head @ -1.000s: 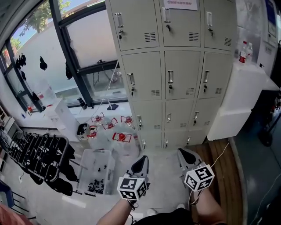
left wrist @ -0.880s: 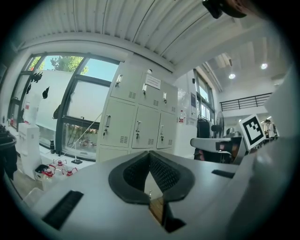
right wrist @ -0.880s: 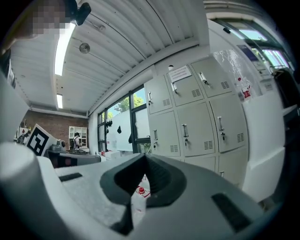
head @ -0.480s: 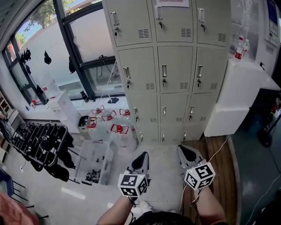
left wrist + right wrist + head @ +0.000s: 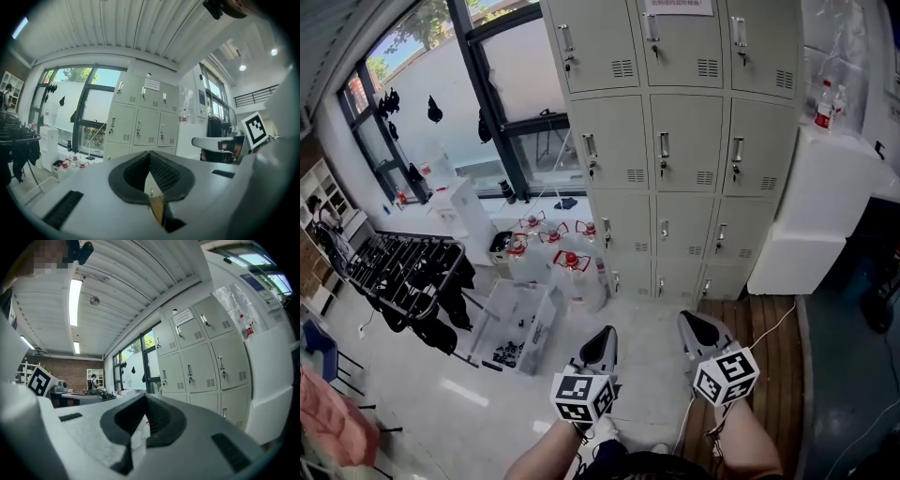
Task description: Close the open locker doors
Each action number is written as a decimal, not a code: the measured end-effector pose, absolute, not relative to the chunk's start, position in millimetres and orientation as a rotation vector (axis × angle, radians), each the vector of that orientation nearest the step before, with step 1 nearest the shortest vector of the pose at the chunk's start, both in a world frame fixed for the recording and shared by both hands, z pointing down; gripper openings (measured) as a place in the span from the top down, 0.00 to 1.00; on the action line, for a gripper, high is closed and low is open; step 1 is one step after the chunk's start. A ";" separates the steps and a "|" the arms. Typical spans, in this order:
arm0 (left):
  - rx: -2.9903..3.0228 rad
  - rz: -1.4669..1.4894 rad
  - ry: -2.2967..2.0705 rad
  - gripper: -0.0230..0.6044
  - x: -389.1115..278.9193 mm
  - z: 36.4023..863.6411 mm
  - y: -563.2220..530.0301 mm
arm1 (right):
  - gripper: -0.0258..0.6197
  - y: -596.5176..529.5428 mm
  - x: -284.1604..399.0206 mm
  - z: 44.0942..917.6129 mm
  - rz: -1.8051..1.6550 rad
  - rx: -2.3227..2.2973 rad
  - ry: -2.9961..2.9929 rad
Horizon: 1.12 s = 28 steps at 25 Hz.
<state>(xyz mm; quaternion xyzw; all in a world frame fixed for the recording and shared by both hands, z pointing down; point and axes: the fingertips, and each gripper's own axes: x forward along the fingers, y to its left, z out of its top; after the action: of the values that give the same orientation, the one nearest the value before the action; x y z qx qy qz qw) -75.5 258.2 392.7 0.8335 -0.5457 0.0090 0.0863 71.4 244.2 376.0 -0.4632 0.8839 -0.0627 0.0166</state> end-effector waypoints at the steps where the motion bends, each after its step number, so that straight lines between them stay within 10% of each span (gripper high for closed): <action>1: 2.482 0.026 -1.632 0.96 -75.1 391.8 262.2 | 0.96 247.7 70.8 375.4 -0.193 -1.429 2.752; 28: 2.495 0.015 -1.692 0.96 -57.6 374.4 295.5 | 0.96 275.8 93.5 370.7 -0.209 -1.390 2.724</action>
<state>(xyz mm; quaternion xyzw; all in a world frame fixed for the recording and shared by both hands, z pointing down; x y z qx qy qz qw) -57.6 295.5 374.4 0.8260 -0.5600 0.0050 0.0633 93.5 275.8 370.7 -0.4531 0.8880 -0.0682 0.0382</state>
